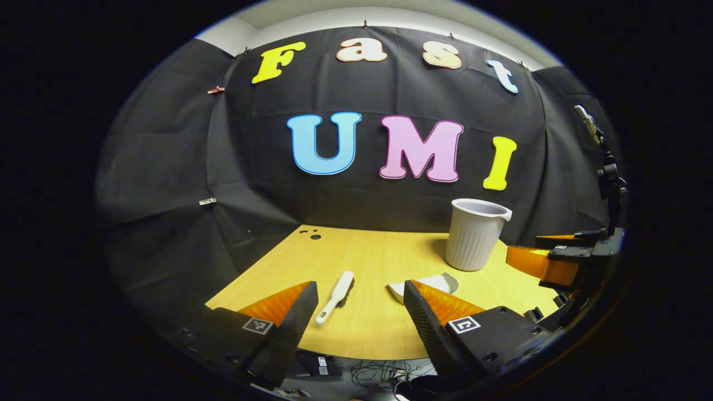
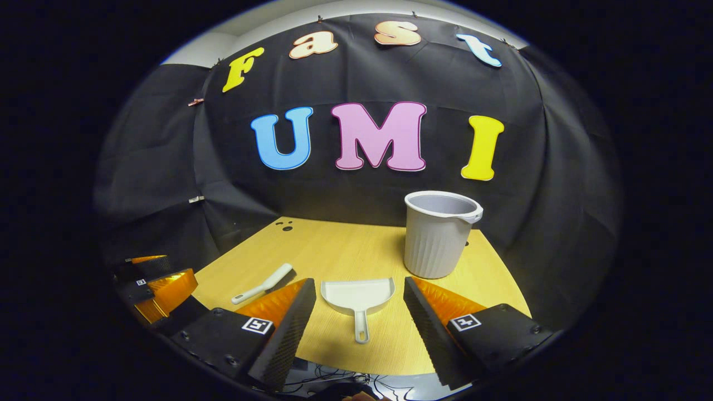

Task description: Pick up the small broom and dustpan from the desktop, sweep the trash into the dustpan with the broom, and then empty the trash into the garbage bin.

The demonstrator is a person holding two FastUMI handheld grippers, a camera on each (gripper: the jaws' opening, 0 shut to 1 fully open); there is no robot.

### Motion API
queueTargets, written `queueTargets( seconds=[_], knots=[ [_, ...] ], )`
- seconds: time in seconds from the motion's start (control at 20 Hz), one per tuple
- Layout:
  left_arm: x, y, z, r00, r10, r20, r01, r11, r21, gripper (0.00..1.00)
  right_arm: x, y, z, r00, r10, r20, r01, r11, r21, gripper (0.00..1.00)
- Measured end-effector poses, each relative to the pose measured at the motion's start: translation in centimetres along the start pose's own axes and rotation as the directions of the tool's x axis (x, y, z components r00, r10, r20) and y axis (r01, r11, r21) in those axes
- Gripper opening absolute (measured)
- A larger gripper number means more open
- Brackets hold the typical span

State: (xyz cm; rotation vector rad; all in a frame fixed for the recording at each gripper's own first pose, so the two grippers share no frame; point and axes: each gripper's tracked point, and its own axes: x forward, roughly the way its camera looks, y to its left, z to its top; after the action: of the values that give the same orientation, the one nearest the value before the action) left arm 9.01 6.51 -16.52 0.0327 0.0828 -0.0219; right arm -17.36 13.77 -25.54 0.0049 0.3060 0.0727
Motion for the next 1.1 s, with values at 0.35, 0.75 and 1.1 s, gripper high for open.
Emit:
queueTargets(
  seconds=[0.35,0.75,1.1],
  knots=[
    [-0.3,0.9,-2.1,0.999,0.0,-0.043,-0.002,0.999,-0.042,0.98,-0.6,-0.3,-0.6,1.0,-0.022,-0.01,0.022,1.0,-0.002,0.99],
    [0.6,2.1,-3.6,0.998,-0.014,-0.066,0.011,0.999,-0.038,0.99,-0.4,-0.7,-1.0,0.998,-0.065,-0.009,0.065,0.998,-0.021,0.99],
    [1.3,2.6,-5.6,0.994,-0.037,-0.102,0.047,0.994,0.102,0.99,0.0,-0.7,-0.9,0.997,-0.067,-0.026,0.066,0.997,-0.034,0.99]
  ],
)
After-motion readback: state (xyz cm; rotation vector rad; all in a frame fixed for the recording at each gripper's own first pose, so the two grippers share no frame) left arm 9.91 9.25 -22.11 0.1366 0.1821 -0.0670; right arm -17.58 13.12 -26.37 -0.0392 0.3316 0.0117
